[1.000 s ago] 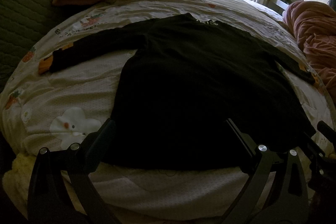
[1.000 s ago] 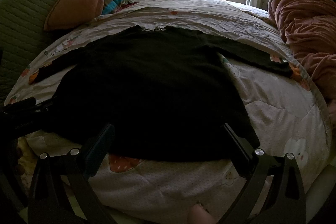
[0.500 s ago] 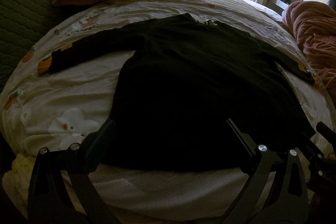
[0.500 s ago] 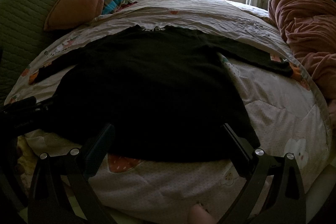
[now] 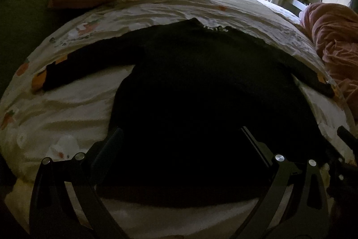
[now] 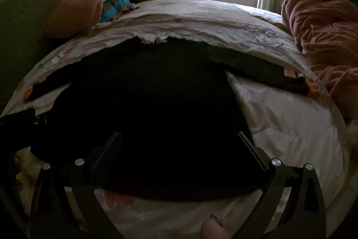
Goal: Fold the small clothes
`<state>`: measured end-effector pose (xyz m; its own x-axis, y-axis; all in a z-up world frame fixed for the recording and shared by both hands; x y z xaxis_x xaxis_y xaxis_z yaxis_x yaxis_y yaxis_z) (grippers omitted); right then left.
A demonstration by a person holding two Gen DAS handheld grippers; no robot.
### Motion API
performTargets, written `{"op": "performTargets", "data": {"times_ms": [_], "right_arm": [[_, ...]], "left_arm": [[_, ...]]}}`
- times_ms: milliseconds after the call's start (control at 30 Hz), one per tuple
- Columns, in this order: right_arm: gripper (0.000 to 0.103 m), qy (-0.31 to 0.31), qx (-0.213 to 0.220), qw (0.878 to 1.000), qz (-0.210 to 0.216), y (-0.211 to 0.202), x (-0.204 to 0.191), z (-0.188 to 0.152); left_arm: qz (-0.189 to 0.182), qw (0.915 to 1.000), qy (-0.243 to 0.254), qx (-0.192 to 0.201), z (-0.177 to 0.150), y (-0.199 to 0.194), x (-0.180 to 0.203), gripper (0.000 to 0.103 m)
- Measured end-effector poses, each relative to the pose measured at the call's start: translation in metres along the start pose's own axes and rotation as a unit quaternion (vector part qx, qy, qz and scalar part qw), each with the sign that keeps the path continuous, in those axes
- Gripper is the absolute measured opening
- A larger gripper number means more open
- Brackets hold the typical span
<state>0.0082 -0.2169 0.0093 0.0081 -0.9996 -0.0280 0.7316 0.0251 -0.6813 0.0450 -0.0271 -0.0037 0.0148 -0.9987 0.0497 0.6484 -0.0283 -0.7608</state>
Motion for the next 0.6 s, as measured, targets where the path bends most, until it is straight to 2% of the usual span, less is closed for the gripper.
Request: {"op": "performTargets", "data": {"times_ms": [600], "right_arm": [[0.099, 0.054, 0.010, 0.998, -0.014, 0.044, 0.047, 0.052]], "left_arm": [[-0.004, 0.9999, -0.001, -0.011, 0.051, 0.038, 0.020, 0.095]]}}
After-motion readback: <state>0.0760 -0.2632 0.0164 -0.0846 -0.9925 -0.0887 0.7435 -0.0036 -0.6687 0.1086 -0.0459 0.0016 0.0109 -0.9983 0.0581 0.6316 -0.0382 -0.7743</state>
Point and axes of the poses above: each gripper's, at about its wrist camera, not at the fingertips, and y roughly the way its jaws point, x to its right, z to its top, the point moved 2 cm from there along y, roughly the way its jaws point, and after that the axes turned 2 degrees about x, right-handed, at the moved point
